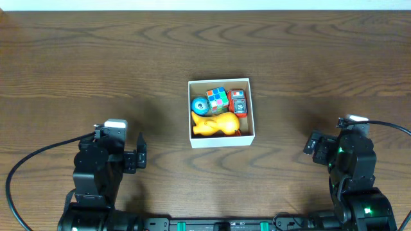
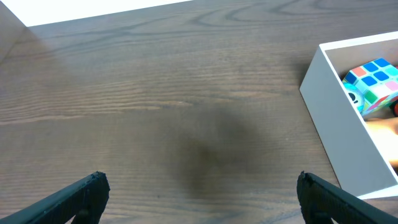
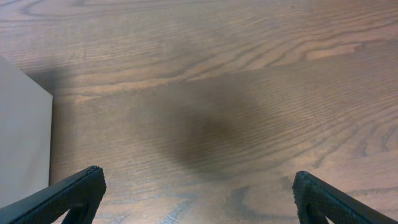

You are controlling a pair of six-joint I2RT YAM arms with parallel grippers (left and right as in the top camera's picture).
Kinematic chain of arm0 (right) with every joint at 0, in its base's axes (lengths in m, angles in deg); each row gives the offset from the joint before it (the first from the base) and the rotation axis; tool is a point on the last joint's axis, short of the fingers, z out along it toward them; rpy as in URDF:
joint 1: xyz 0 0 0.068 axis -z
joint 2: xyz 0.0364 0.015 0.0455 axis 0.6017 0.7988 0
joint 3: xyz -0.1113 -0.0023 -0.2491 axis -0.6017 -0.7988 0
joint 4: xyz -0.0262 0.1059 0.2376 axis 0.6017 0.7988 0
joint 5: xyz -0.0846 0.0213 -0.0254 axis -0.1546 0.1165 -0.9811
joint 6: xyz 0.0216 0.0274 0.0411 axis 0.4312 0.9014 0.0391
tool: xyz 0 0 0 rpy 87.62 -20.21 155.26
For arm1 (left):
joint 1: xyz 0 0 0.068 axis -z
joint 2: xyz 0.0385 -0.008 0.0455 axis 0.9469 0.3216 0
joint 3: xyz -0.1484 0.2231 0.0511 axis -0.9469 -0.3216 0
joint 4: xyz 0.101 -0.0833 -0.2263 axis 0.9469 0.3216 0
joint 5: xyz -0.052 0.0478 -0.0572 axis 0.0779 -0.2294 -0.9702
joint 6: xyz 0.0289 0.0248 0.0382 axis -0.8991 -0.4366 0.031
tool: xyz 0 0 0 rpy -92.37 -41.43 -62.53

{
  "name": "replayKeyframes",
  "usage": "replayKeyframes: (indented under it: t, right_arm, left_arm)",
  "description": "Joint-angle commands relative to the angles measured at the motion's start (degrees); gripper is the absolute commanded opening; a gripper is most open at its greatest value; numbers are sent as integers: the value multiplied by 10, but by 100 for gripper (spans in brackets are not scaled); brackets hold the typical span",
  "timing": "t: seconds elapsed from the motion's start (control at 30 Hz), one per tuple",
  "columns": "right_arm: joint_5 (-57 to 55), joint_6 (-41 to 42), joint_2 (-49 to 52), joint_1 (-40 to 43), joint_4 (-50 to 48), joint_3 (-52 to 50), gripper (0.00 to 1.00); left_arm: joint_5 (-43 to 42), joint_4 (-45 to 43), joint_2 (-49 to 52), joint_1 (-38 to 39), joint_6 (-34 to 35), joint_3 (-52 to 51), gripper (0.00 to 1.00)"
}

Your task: Pack container

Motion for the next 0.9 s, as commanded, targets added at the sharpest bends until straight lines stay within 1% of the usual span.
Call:
replayKeyframes:
  t: [0.0,0.17,0.27,0.4,0.53,0.63,0.73,0.8,0.87]
  right_arm:
    - [-10,11,0,-1,2,-3,99]
    - [-10,11,-5,-2,2,-3,99]
    - [-10,10,-31,0,3,-3,99]
    - [-4,2,-108,0,56,-3,99]
    - [23,-7,-206,-1,136,-7,99]
    - [22,-7,-278,5,155,-24,99]
    - [22,-7,-327,14,124,-57,99]
    - [19,-17,-335,17,66,-88,99]
    - [22,-33,-332,18,-23,-129,99]
  left_arm:
    - [7,1,1,3,9,1,98]
    - [7,1,1,3,9,1,98]
    - [7,1,1,3,9,1,98]
    - [7,1,1,3,9,1,98]
    - [7,1,1,3,9,1,98]
    - [7,1,1,3,9,1,98]
    - [7,1,1,3,9,1,98]
    - [7,1,1,3,9,1,98]
    - [7,1,1,3,9,1,98]
